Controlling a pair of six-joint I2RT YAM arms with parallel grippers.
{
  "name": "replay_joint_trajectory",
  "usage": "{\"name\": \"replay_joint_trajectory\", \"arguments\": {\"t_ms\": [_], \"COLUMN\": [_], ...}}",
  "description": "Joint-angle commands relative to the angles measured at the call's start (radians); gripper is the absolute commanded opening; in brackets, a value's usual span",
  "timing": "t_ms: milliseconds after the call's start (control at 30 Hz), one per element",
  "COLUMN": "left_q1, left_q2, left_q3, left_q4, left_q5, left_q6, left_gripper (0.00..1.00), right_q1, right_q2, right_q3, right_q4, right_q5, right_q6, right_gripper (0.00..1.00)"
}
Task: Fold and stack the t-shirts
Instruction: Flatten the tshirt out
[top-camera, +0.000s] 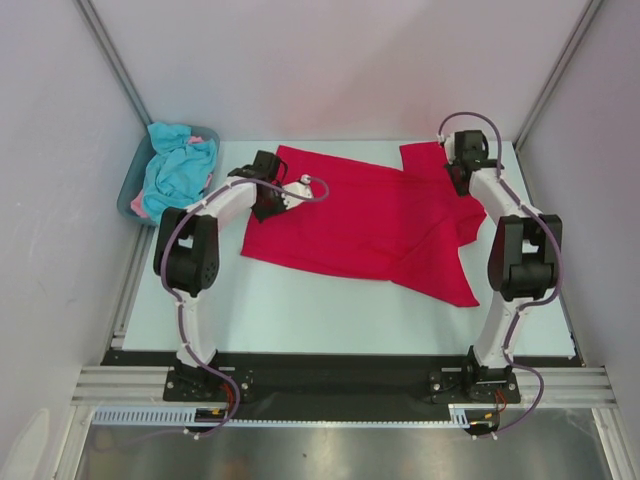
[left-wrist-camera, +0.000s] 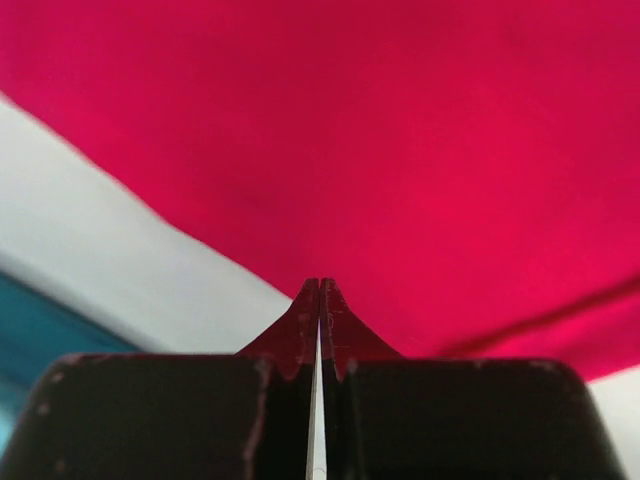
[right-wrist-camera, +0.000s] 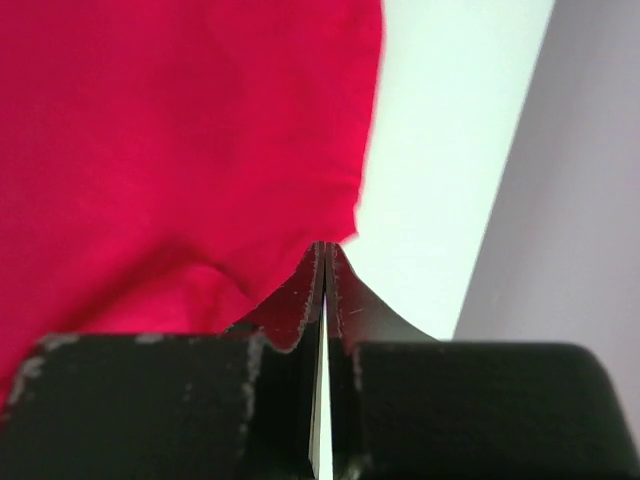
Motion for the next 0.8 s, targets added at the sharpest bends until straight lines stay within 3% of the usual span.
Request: {"name": "replay_joint_trajectory", "arguments": {"t_ms": [0, 300, 767], "left_q1": [0.022, 0.039, 0.047], "left_q2": [-0.059, -0.016, 0.108], "left_q3": [-0.03, -0.013, 0.047], "left_q4": [-0.048, -0.126, -0.391], "left_q5": [0.078, 0.117, 0.184], "left_q6": [0.016, 0.033, 0.068], "left_gripper": [0.0, 0.0, 0.0], "right_q1": [-0.029, -0.049, -0.049], "right_q2": [-0.129, -0.139, -0.117], "right_q3": [-0.026, -0.006, 0.011], "right_q4": [0.022, 0.022, 0.018], "right_q5": [0.021, 0.014, 0.011], "right_q6": [0.002, 0.016, 0.025], "right_gripper": [0.0, 0.0, 0.0]}}
